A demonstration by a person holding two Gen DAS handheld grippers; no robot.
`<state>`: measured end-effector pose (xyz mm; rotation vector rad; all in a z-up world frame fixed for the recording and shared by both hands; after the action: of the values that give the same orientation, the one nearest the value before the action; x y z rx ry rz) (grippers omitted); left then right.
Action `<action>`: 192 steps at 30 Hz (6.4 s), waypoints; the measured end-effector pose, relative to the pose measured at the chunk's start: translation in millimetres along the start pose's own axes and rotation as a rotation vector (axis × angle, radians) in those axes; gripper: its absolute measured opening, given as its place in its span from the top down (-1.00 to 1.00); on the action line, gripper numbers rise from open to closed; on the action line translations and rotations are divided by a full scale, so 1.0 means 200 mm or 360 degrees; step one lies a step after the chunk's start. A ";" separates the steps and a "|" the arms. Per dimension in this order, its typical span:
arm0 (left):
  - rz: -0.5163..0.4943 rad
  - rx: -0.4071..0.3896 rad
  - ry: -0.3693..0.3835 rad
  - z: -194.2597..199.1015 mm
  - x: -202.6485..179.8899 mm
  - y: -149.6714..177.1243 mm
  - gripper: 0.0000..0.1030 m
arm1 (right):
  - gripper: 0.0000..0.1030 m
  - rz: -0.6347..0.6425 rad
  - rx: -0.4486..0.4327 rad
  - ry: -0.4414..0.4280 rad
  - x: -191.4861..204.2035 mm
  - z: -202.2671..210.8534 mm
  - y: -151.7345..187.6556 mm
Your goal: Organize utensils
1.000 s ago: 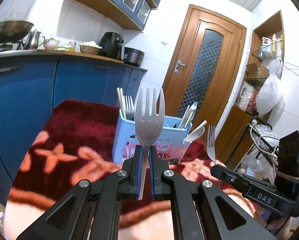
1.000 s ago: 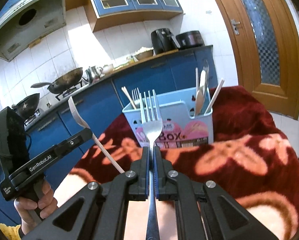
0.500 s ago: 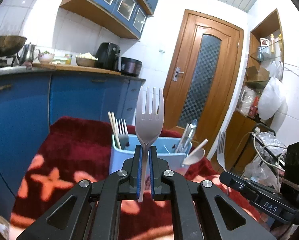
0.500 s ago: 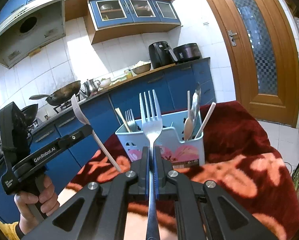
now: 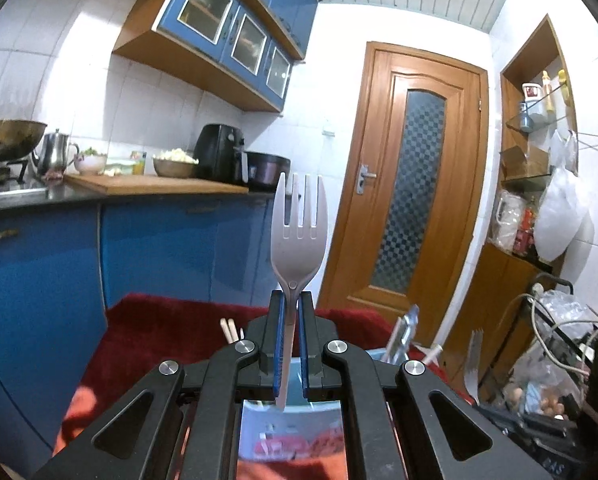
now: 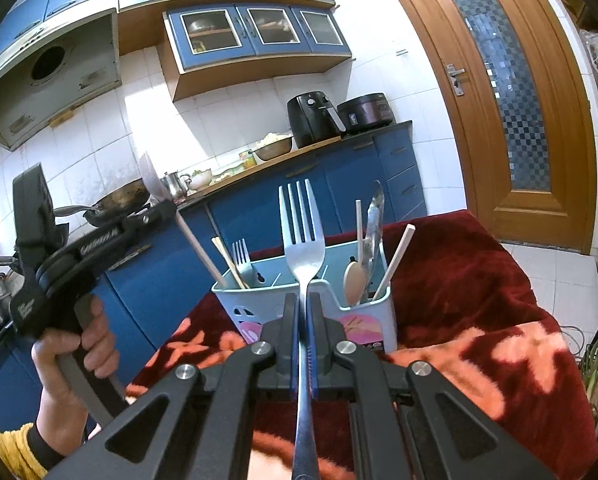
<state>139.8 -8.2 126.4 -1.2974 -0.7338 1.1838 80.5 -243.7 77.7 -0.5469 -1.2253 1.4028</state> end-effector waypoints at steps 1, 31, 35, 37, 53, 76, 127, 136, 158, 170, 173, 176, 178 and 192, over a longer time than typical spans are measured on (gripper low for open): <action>-0.0003 -0.0010 -0.0003 -0.02 0.00 -0.01 0.89 | 0.90 -0.0001 0.0000 0.0002 -0.01 -0.01 0.00; 0.0030 0.0232 -0.0016 -0.33 0.06 0.26 0.89 | 0.89 0.0214 -0.0380 0.0125 -0.02 -0.47 -0.38; 0.0032 0.0244 -0.0003 -0.34 0.07 0.26 0.89 | 0.89 0.0218 -0.0360 0.0125 -0.02 -0.49 -0.37; 0.0030 0.0252 0.0008 -0.35 0.07 0.26 0.88 | 0.89 0.0214 -0.0346 0.0119 -0.03 -0.48 -0.35; -0.0030 0.0333 0.0024 -0.27 0.00 0.25 0.18 | 0.81 0.0197 -0.0209 0.0086 -0.04 -0.27 -0.27; 0.0019 0.0597 -0.0176 -0.21 0.13 0.47 -0.12 | 0.56 0.0342 0.0324 0.0329 -0.07 -0.39 0.05; -0.0008 0.0597 -0.0165 -0.22 0.12 0.51 -0.13 | 0.90 0.0107 -0.0204 0.0110 -0.03 -0.26 -0.34; -0.0013 0.0574 -0.0156 -0.22 0.11 0.51 -0.12 | 0.90 0.0144 -0.0282 0.0183 -0.04 -0.51 -0.35; 0.0004 0.0477 -0.0169 0.02 0.03 0.40 -0.12 | 0.37 0.0137 -0.0184 0.0129 0.05 -0.12 -0.26; -0.0009 0.0418 -0.0208 0.28 -0.01 0.37 -0.13 | 0.32 0.0134 -0.0019 0.0150 0.11 0.13 -0.04; -0.0015 0.0416 -0.0216 0.33 -0.01 0.38 -0.13 | 0.23 0.0134 0.0004 0.0145 0.13 0.18 0.03; -0.0037 0.0424 -0.0231 0.38 -0.03 0.42 -0.13 | 0.07 0.0151 0.0018 0.0167 0.14 0.22 0.12; -0.0041 0.0424 -0.0244 0.41 -0.03 0.45 -0.14 | -0.06 0.0166 0.0035 0.0177 0.14 0.23 0.18; -0.0082 0.0467 -0.0335 0.42 -0.03 0.66 -0.68 | -1.00 0.0196 0.0116 0.0385 0.06 0.22 0.43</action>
<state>29.5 -3.4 16.8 -0.9159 -0.7090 1.3439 2.6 -233.5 19.5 -0.7284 -0.9568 1.4317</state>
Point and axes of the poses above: each gripper's, at about its wrist camera, not at the fingertips, and z roughly against the way its jaws point, x to its left, y to its underside, the point moved 1 cm from there along -z, roughly the way its jaws point, and after that the axes turned 2 degrees about y, right-handed, at the moved point
